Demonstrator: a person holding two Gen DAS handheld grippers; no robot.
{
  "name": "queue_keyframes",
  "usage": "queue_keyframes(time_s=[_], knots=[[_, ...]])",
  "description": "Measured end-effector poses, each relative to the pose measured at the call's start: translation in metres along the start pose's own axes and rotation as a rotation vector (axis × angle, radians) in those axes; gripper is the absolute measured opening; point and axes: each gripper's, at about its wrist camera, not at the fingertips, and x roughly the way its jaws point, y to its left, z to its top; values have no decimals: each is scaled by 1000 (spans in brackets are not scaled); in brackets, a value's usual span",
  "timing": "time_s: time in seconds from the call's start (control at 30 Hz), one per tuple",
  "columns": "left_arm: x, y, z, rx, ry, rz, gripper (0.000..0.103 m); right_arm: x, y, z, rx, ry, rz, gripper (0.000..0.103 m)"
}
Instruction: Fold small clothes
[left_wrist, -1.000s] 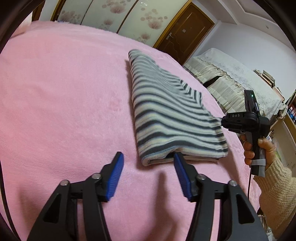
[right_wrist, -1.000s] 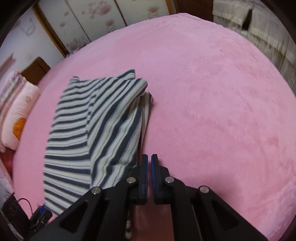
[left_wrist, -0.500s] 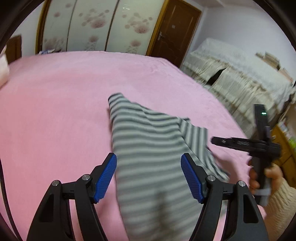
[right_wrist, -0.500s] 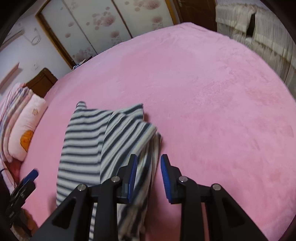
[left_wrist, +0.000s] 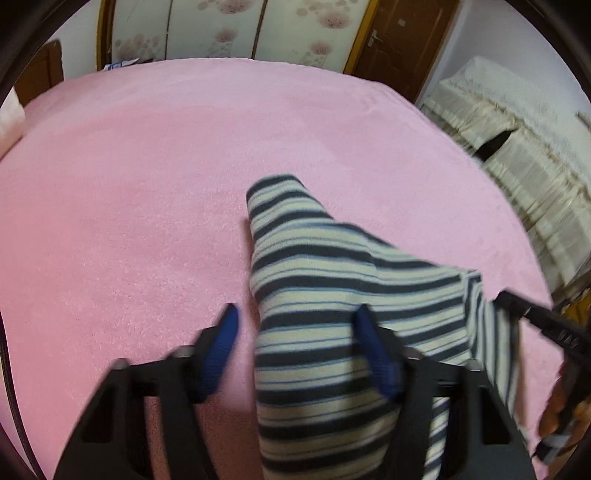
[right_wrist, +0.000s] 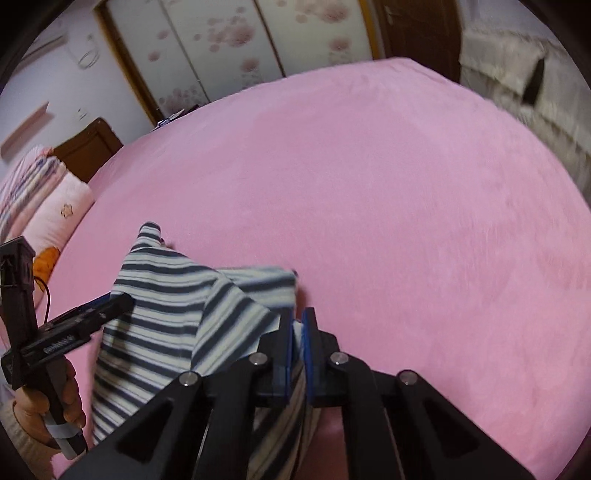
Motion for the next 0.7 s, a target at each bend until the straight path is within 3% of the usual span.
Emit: queue_keyframes(time_s=[0.03, 0.13, 0.3, 0.37, 0.53, 0.7], knots=[[3, -1, 1, 12, 5, 6, 34, 1, 2, 2, -10, -1, -7, 5], [3, -10, -3, 46, -25, 42, 20, 6, 3, 7, -13, -10, -45, 5], [-2, -14, -10, 59, -65, 62, 20, 10, -10, 0, 53, 1, -118, 10], [0, -11, -7, 46, -61, 46, 22, 2, -17, -5, 80, -14, -100, 11], [-4, 5, -5, -30, -25, -28, 43, -32, -15, -27, 56, -62, -51, 11], [-21, 10, -10, -43, -27, -63, 50, -62, 20, -53, -36, -86, 28, 11]])
